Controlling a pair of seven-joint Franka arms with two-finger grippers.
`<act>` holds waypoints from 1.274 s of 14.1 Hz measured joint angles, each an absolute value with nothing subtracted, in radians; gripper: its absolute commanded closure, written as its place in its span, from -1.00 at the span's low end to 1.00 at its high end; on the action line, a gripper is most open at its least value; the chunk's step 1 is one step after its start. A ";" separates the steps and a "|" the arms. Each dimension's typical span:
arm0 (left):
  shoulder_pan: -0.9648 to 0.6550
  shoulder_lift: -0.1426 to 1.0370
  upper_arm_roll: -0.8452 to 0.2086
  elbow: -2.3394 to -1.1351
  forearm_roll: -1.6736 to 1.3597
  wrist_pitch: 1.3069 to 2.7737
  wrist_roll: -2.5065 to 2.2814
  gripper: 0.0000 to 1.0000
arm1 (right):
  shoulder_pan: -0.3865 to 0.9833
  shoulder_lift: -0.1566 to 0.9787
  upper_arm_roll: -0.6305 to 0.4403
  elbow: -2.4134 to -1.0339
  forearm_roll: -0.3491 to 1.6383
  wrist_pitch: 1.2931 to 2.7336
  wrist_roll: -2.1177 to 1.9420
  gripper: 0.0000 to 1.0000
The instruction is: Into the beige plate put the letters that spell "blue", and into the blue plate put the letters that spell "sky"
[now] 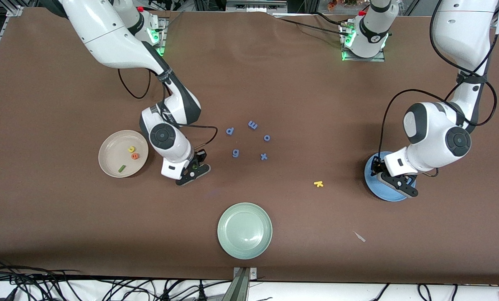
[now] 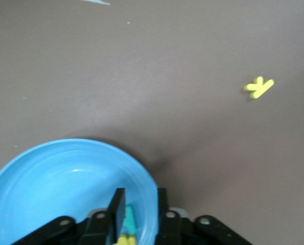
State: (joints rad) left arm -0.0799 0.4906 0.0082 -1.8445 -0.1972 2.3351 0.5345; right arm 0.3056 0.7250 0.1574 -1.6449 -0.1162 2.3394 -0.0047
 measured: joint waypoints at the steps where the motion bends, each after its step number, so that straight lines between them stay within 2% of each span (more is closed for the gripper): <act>1: -0.089 0.492 -0.017 -1.845 -0.197 2.336 0.478 -0.27 | 0.289 0.718 0.156 -1.631 -0.116 2.305 -0.025 0.72; 2: -0.106 0.495 -0.045 -1.844 -0.197 2.339 0.406 -0.44 | 0.271 0.708 0.155 -1.622 -0.116 2.268 -0.047 0.73; 6: -0.240 0.560 -0.073 -1.825 -0.197 2.445 0.219 -0.45 | 0.210 0.639 0.126 -1.612 -0.116 2.065 -0.083 0.72; 9: -0.269 0.635 -0.073 -1.815 -0.197 2.543 0.214 -0.44 | 0.205 0.594 0.056 -1.612 -0.115 1.926 -0.095 0.72; 11: -0.272 0.670 -0.073 -1.789 -0.197 2.567 0.215 -0.44 | 0.200 0.587 0.011 -1.617 -0.115 1.884 -0.096 0.69; 12: -0.274 0.681 -0.073 -1.770 -0.197 2.568 0.216 -0.44 | 0.191 0.589 -0.007 -1.625 -0.115 1.878 -0.098 0.43; 13: -0.275 0.689 -0.073 -1.754 -0.197 2.568 0.216 -0.44 | 0.170 0.593 -0.016 -1.635 -0.115 1.877 -0.102 -0.66; 14: -0.277 0.693 -0.073 -1.746 -0.197 2.568 0.216 -0.44 | 0.144 0.601 -0.019 -1.641 -0.114 1.877 -0.109 -1.00; 18: -0.277 0.710 -0.072 -1.739 -0.191 2.568 0.229 -0.44 | 0.109 0.614 -0.013 -1.632 -0.112 1.880 -0.113 -1.00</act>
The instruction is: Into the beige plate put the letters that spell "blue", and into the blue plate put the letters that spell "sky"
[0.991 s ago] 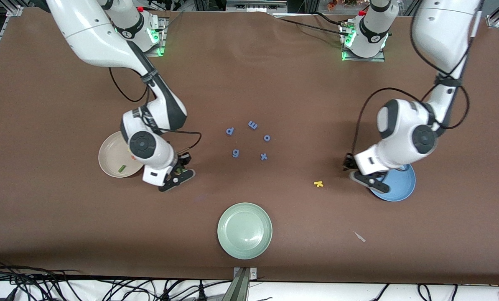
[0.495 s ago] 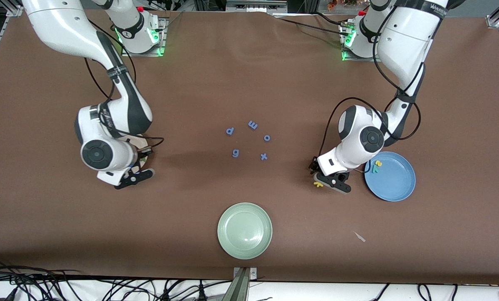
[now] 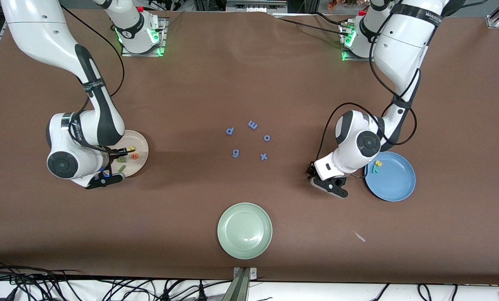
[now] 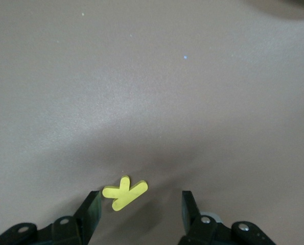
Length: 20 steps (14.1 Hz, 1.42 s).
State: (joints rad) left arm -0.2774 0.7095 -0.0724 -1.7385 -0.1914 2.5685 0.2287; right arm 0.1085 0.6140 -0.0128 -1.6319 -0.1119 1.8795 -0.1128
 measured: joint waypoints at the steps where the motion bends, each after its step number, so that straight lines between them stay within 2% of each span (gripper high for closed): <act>1: -0.277 0.714 -0.072 -1.738 -0.183 2.570 0.231 -0.44 | 0.116 0.610 -0.008 -1.624 -0.111 1.879 -0.106 -1.00; 5: -0.278 0.731 -0.072 -1.735 -0.177 2.589 0.237 -0.41 | 0.130 0.591 0.004 -1.566 -0.089 1.818 -0.084 -1.00; 7: -0.278 0.731 -0.072 -1.734 -0.177 2.589 0.239 -0.30 | 0.129 0.574 0.004 -1.515 -0.071 1.731 -0.083 -1.00; 9: -0.277 0.731 -0.070 -1.734 -0.176 2.589 0.241 -0.04 | 0.129 0.549 0.003 -1.465 -0.069 1.650 -0.081 -1.00; 12: -0.277 0.731 -0.067 -1.730 -0.176 2.589 0.242 0.48 | 0.128 0.487 0.003 -1.431 -0.068 1.573 -0.040 -1.00; 14: -0.278 0.729 -0.067 -1.727 -0.176 2.589 0.242 0.61 | 0.129 0.431 0.005 -1.428 -0.066 1.514 0.008 -1.00; 17: -0.278 0.729 -0.066 -1.720 -0.176 2.589 0.242 0.65 | 0.132 0.345 0.012 -1.450 -0.057 1.491 0.052 -1.00; 20: -0.278 0.729 -0.066 -1.720 -0.176 2.589 0.242 0.63 | 0.130 0.204 0.012 -1.547 -0.056 1.507 0.064 -1.00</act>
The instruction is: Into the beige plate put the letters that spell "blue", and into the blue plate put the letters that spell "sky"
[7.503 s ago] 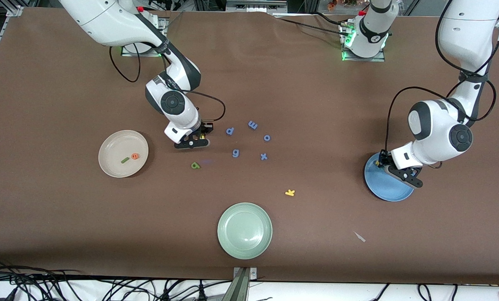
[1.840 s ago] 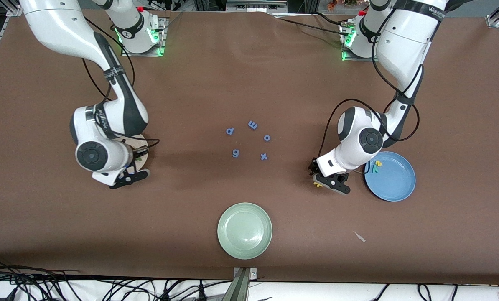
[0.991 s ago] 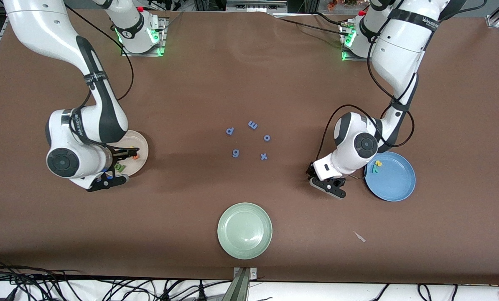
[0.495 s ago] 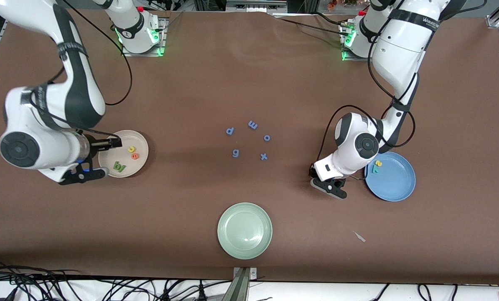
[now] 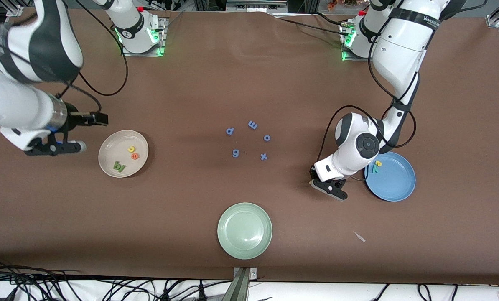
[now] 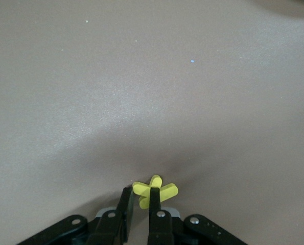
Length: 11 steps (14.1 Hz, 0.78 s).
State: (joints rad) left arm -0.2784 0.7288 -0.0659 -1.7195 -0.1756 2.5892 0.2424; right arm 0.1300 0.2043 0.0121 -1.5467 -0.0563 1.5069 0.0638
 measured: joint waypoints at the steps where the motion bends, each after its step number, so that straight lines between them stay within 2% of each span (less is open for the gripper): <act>1: -0.278 0.729 -0.066 -1.719 -0.176 2.589 0.242 0.53 | 0.127 0.153 0.011 -1.583 -0.056 1.527 0.064 -1.00; 2: -0.278 0.729 -0.066 -1.719 -0.176 2.589 0.242 0.43 | 0.124 0.110 0.010 -1.612 -0.056 1.542 0.064 -1.00; 3: -0.278 0.729 -0.066 -1.719 -0.176 2.589 0.242 0.10 | 0.117 0.079 0.007 -1.631 -0.056 1.552 0.066 -1.00; 11: -0.295 0.731 -0.067 -1.702 -0.176 2.591 0.199 0.06 | 0.063 0.042 -0.011 -1.627 -0.044 1.501 0.047 -1.00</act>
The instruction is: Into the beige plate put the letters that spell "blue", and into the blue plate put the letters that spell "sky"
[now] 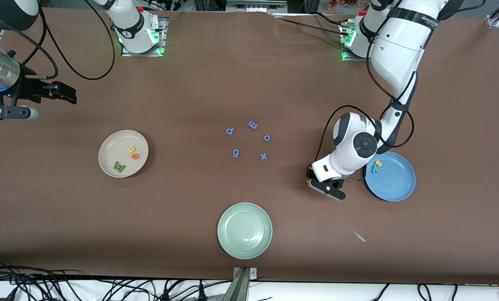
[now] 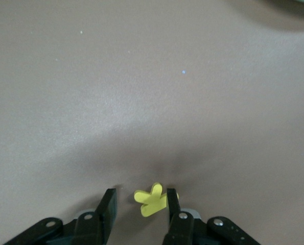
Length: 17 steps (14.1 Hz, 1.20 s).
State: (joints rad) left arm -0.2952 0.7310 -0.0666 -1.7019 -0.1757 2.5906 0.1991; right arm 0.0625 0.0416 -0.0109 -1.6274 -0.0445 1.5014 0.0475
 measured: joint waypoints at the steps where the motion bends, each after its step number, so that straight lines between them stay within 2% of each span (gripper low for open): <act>1: -0.301 0.732 -0.067 -1.701 -0.176 2.591 0.188 0.05 | 0.062 0.040 -0.011 -1.623 -0.044 1.498 0.047 -1.00; 2: -0.306 0.734 -0.067 -1.699 -0.176 2.591 0.180 0.02 | 0.059 0.039 -0.011 -1.620 -0.044 1.496 0.047 -1.00; 4: -0.312 0.744 -0.067 -1.692 -0.176 2.591 0.176 -0.23 | 0.051 0.039 -0.014 -1.619 -0.043 1.496 0.046 -1.00; 5: -0.313 0.748 -0.067 -1.689 -0.176 2.591 0.175 -0.48 | 0.048 0.039 -0.016 -1.619 -0.043 1.497 0.045 -1.00; 7: -0.313 0.755 -0.067 -1.686 -0.176 2.591 0.175 -0.66 | 0.044 0.039 -0.016 -1.619 -0.043 1.500 0.043 -1.00; 17: -0.313 0.764 -0.062 -1.683 -0.176 2.591 0.190 -0.66 | 0.041 0.060 -0.016 -1.595 -0.041 1.519 0.042 -1.00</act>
State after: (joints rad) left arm -0.3128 0.7636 -0.0621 -1.6831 -0.1756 2.5914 0.1898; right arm 0.0411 0.0595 -0.0160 -1.5955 -0.0407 1.5185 0.0424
